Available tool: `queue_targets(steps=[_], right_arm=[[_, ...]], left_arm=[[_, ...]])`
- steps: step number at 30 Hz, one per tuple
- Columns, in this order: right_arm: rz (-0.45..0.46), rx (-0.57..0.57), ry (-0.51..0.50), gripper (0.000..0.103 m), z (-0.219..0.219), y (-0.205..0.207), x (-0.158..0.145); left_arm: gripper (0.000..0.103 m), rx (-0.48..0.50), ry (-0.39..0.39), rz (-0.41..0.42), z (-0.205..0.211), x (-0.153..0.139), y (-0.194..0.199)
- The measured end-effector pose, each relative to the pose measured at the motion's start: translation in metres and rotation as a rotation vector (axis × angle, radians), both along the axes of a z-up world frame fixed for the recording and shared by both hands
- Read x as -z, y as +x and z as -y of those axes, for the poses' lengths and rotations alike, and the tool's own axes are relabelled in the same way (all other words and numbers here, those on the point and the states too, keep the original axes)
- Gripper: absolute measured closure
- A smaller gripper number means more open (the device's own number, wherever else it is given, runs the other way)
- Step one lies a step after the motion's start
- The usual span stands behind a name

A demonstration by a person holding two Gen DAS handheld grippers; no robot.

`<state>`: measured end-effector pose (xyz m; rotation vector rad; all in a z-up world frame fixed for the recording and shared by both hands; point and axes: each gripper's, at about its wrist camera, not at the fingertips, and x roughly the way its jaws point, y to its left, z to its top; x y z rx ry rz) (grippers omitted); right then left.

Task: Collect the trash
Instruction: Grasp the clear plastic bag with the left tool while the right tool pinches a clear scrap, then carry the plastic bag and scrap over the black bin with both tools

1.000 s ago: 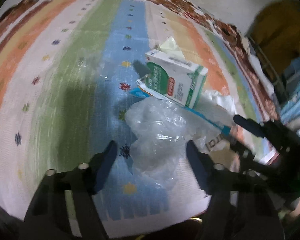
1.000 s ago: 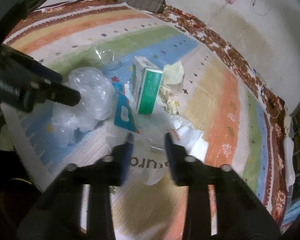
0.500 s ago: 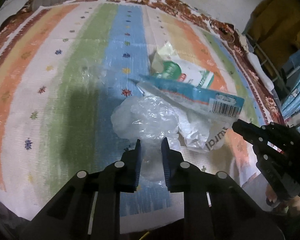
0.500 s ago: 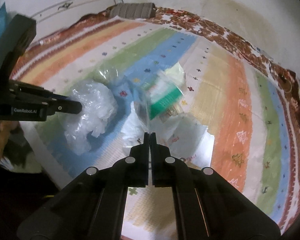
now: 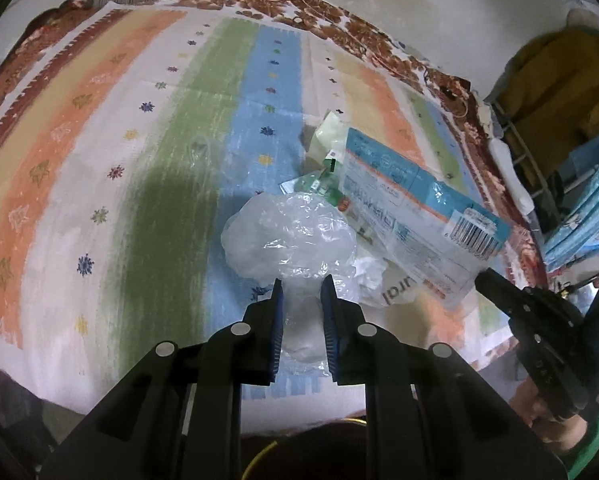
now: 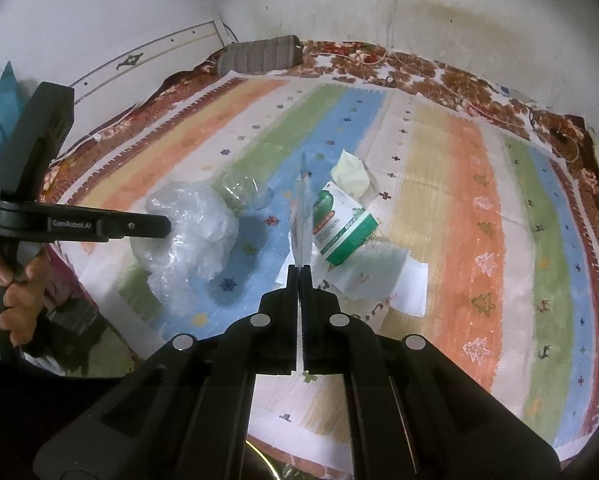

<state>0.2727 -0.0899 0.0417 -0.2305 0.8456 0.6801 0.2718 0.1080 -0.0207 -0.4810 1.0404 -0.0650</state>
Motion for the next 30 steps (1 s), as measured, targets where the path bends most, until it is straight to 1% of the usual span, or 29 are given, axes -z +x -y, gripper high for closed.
queue_targets(steps=[5, 9, 14, 18, 20, 25, 30], right_arm=[[-0.019, 0.014, 0.045, 0.103, 0.007, -0.011, -0.012], [-0.019, 0.005, 0.058, 0.103, 0.012, -0.028, -0.021], [-0.024, 0.012, 0.085, 0.103, 0.021, -0.053, -0.032], [-0.028, 0.033, 0.126, 0.103, 0.027, -0.066, -0.038], [-0.029, 0.040, 0.133, 0.103, 0.029, -0.072, -0.039], [-0.048, 0.043, 0.147, 0.103, 0.039, -0.091, -0.038], [-0.058, 0.049, 0.153, 0.103, 0.049, -0.110, -0.036]], left_arm=[[0.087, -0.011, 0.006, 0.014, 0.001, -0.010, -0.013], [0.087, 0.012, 0.050, 0.047, 0.011, -0.022, -0.024], [0.087, 0.022, 0.023, 0.080, 0.018, -0.034, -0.036], [0.087, 0.031, 0.027, 0.116, 0.023, -0.043, -0.051], [0.087, 0.036, 0.019, 0.138, 0.024, -0.045, -0.058], [0.087, 0.028, 0.004, 0.155, 0.023, -0.050, -0.071], [0.087, 0.018, -0.036, 0.173, 0.026, -0.054, -0.089]])
